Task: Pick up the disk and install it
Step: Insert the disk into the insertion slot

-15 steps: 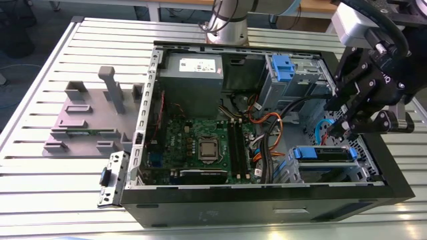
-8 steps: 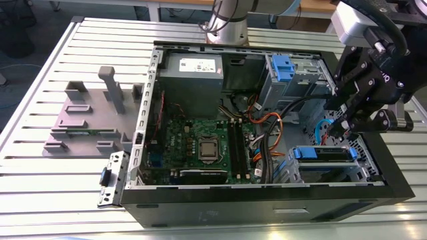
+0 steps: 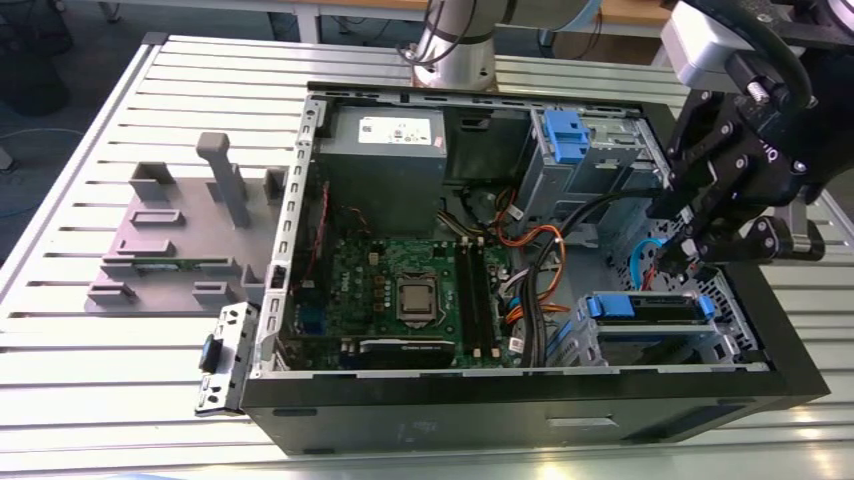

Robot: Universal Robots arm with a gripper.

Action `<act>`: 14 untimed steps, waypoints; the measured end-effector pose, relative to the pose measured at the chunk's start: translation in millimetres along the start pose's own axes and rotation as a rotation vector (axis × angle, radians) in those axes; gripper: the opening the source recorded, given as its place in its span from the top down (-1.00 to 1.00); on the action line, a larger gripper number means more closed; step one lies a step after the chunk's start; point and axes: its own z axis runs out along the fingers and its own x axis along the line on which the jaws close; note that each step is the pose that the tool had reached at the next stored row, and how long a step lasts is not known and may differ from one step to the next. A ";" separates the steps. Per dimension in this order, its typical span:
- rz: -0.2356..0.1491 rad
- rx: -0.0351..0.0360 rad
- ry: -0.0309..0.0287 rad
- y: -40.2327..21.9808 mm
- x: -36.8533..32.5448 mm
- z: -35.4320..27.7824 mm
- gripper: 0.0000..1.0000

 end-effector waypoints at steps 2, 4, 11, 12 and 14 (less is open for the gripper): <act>0.000 0.0000 -0.0001 0.0 -0.3 0.1 0.13; 0.000 0.0000 0.0000 0.1 -0.7 0.1 0.13; 0.000 0.0000 -0.0001 0.1 -2.1 0.3 0.13; 0.000 0.0000 0.0000 0.2 -2.3 0.3 0.13; 0.000 0.0000 0.0000 0.2 -2.7 0.3 0.13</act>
